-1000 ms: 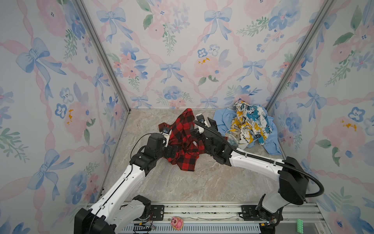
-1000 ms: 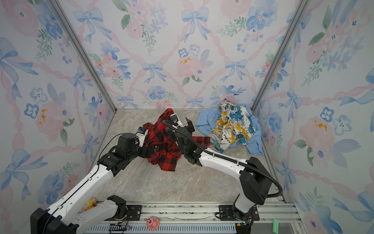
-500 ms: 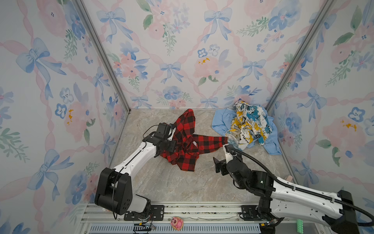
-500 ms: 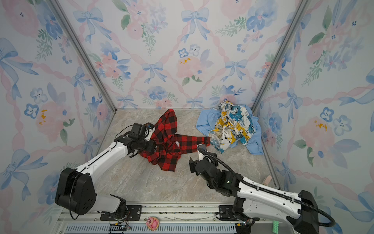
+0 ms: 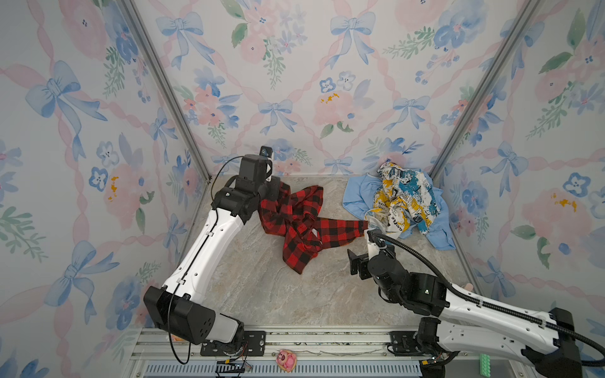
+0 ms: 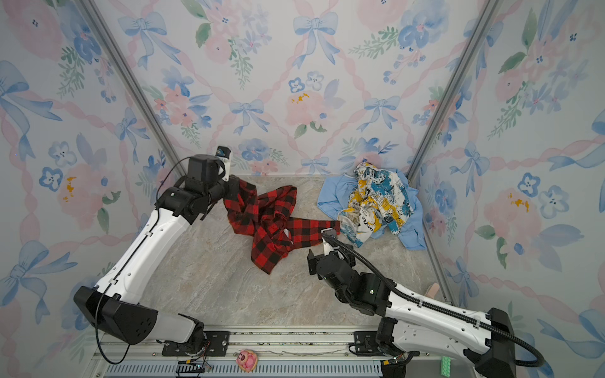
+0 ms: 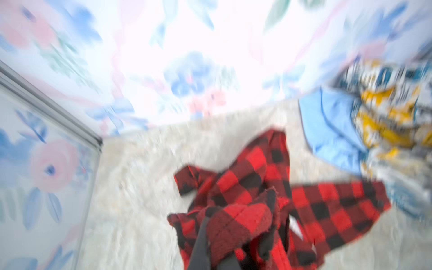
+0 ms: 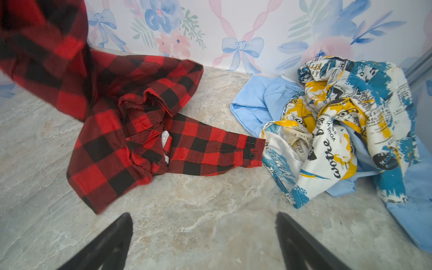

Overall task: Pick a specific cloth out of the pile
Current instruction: 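Lift the plaid shirt with the left gripper and carry it toward the corner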

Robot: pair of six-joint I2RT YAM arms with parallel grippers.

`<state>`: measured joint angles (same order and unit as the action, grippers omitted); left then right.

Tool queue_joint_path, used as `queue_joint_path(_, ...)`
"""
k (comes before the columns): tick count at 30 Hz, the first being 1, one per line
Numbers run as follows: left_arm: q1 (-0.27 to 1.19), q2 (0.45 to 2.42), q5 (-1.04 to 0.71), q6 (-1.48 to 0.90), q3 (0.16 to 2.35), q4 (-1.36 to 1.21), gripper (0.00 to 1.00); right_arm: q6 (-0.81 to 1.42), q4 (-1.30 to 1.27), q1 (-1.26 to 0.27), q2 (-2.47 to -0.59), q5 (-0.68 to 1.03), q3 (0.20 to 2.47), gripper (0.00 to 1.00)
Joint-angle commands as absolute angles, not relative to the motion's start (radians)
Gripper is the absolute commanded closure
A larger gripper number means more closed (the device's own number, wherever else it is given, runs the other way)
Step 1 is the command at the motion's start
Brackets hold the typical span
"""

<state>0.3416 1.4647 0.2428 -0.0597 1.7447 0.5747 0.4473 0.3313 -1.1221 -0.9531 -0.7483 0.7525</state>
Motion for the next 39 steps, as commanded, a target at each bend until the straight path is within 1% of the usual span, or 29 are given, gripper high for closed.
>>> queue_joint_path(1, 0.337, 1.518, 0.382, 0.019, 1.923, 0.367, 1.0, 0.505, 0.329, -1.136, -0.973, -0.744, 0.786, 0.03)
queue_joint_path(5, 0.336, 1.572, 0.403, 0.113, 2.019, 0.006, 1.0, 0.493, 0.328, -1.153, -0.989, -0.742, 0.799, 0.03)
queue_joint_path(7, 0.329, 1.597, 0.376, 0.137, 2.065, -0.161, 1.0, 0.489, 0.342, -1.155, -0.989, -0.745, 0.805, 0.03)
queue_joint_path(9, 0.32, 1.664, 0.374, 0.142, 2.218, -0.177, 1.0, 0.486, 0.355, -1.154, -0.983, -0.752, 0.802, 0.03)
queue_joint_path(10, 0.317, 1.683, 0.37, 0.144, 2.261, -0.206, 1.0, 0.485, 0.357, -1.155, -0.979, -0.757, 0.798, 0.03)
queue_joint_path(11, 0.305, 1.675, 0.372, 0.123, 2.259, -0.271, 1.0, 0.485, 0.357, -1.154, -0.975, -0.763, 0.79, 0.03)
queue_joint_path(12, 0.28, 1.673, 0.355, 0.058, 2.28, -0.284, 1.0, 0.482, 0.355, -1.154, -0.97, -0.768, 0.783, 0.03)
queue_joint_path(14, 0.238, 1.677, 0.346, -0.036, 2.325, -0.278, 1.0, 0.476, 0.347, -1.154, -0.966, -0.776, 0.773, 0.03)
queue_joint_path(16, 0.211, 1.67, 0.366, -0.018, 2.333, -0.288, 1.0, 0.468, 0.338, -1.153, -0.971, -0.781, 0.771, 0.03)
queue_joint_path(18, 0.161, 1.644, 0.391, 0.001, 2.288, -0.294, 1.0, 0.459, 0.332, -1.153, -0.98, -0.781, 0.776, 0.03)
queue_joint_path(21, 0.072, 1.608, 0.373, -0.028, 2.202, -0.26, 1.0, 0.439, 0.321, -1.153, -1.006, -0.778, 0.795, 0.03)
queue_joint_path(25, 0.05, 1.593, 0.293, -0.042, 2.078, -0.224, 1.0, 0.421, 0.303, -1.153, -1.044, -0.772, 0.818, 0.03)
queue_joint_path(28, 0.081, 1.609, 0.246, -0.05, 2.041, -0.187, 1.0, 0.446, 0.294, -1.153, -1.059, -0.757, 0.818, 0.03)
queue_joint_path(30, 0.137, 1.62, 0.24, 0.002, 2.036, -0.173, 1.0, 0.465, 0.282, -1.155, -1.062, -0.743, 0.806, 0.03)
queue_joint_path(32, 0.208, 1.627, 0.267, 0.075, 2.037, -0.151, 1.0, 0.472, 0.275, -1.155, -1.064, -0.741, 0.792, 0.03)
queue_joint_path(34, 0.261, 1.62, 0.29, 0.092, 2.033, -0.095, 1.0, 0.469, 0.282, -1.155, -1.067, -0.752, 0.786, 0.03)
queue_joint_path(36, 0.291, 1.598, 0.325, 0.084, 1.996, -0.062, 1.0, 0.466, 0.287, -1.154, -1.065, -0.757, 0.784, 0.03)
queue_joint_path(39, 0.313, 1.544, 0.337, 0.078, 1.885, -0.056, 1.0, 0.459, 0.281, -1.152, -1.062, -0.762, 0.772, 0.03)
